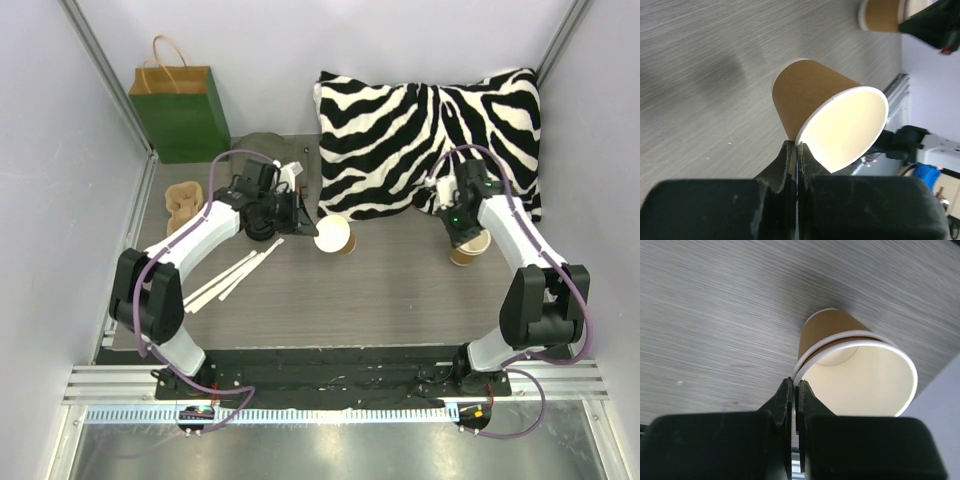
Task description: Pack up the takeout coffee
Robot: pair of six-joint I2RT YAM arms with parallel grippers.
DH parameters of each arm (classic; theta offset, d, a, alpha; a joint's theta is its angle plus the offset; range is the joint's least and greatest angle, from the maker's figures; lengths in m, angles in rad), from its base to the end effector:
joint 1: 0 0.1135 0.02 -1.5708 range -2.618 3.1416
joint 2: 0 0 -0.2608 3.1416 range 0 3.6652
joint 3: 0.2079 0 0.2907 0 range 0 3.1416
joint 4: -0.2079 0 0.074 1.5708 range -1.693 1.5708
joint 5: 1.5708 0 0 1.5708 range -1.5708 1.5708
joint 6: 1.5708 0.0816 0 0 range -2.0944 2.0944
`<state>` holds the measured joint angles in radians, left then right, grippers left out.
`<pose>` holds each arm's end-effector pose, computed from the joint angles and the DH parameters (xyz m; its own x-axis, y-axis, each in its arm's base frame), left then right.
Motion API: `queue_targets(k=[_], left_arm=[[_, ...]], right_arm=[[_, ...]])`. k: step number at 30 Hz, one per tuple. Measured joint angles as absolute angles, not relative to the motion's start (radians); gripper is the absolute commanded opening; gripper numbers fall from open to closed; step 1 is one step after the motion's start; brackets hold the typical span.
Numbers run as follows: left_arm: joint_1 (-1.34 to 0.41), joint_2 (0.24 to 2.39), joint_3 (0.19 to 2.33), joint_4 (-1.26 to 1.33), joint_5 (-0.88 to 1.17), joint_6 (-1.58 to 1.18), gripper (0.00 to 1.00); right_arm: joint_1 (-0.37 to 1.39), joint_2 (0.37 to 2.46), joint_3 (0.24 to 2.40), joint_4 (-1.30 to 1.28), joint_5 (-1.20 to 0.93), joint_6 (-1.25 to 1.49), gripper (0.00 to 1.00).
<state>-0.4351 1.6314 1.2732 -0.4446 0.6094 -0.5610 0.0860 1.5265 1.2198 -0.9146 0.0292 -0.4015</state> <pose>0.3622 -0.2199 0.2289 -0.9280 -0.0497 -0.3692 0.2509 0.6490 -0.7182 0.3499 0.0278 0.1992 -0.8320 -0.4638 -0.3045 -0.4357 0.8859 -0.1591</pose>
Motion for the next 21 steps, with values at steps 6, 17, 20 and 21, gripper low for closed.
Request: queue_targets(k=[6, 17, 20, 21], left_arm=[[-0.439, 1.703, 1.278, -0.523, 0.548, -0.484, 0.0], [-0.48, 1.739, 1.372, -0.751, 0.402, -0.344, 0.0], [-0.489, 1.739, 1.378, -0.782, 0.383, -0.326, 0.0], [-0.492, 1.739, 1.378, -0.79, 0.38, -0.323, 0.0]], right_arm=[[-0.111, 1.529, 1.23, -0.921, 0.03, -0.52, 0.02], [-0.15, 1.559, 1.266, -0.921, 0.03, -0.603, 0.41], [-0.15, 1.559, 1.266, -0.925, 0.028, -0.609, 0.49], [-0.151, 1.559, 1.266, -0.926, 0.028, -0.61, 0.5]])
